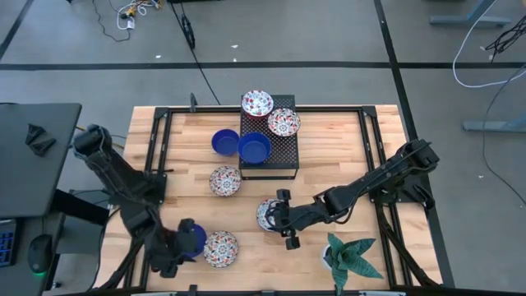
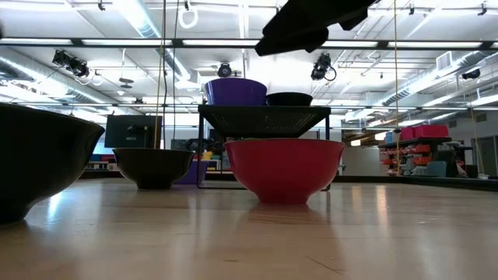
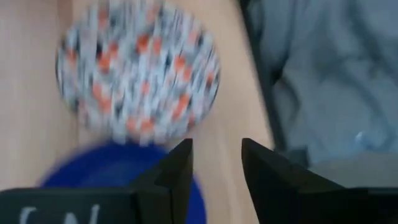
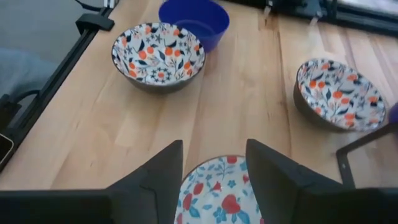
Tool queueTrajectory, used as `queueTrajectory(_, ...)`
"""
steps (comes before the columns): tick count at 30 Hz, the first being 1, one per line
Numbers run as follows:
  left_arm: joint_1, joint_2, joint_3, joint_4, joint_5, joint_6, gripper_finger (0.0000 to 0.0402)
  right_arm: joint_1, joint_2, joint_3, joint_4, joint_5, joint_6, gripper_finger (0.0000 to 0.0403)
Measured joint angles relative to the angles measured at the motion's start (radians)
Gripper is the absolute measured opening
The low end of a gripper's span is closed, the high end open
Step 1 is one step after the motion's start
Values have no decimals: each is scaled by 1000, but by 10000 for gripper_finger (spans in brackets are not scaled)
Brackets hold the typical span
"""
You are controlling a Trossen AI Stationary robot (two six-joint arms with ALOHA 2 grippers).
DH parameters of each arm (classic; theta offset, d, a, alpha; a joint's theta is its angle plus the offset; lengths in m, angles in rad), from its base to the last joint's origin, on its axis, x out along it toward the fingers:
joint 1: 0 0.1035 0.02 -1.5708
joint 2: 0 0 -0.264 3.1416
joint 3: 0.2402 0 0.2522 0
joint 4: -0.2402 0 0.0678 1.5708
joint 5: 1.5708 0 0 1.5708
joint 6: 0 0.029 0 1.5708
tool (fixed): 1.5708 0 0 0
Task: Pick & Place Mini bowls
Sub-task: Stack the bottom blue bowl on the blue bowl on the shelf
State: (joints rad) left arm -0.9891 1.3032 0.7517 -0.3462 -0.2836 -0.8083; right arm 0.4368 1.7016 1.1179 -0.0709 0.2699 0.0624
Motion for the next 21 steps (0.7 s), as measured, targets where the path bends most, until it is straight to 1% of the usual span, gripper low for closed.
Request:
queueTrajectory(3,-36,38,0,-61,12,-84,146,-3,0,0,25,1,-19,176)
queueTrajectory(8,-58,108,0,-59,59,-153,147,-14,0,0,28,1,-23,175)
queueTrajectory(13,-58,174,0,-62,112,-195,142,-25,0,0,28,2,-37,175)
queueTrajectory(17,-45,198,0,-63,136,-224,118,-25,0,0,28,2,-45,175)
queueTrajectory(21,-30,197,0,-62,142,-237,70,-25,0,0,26,2,-45,175)
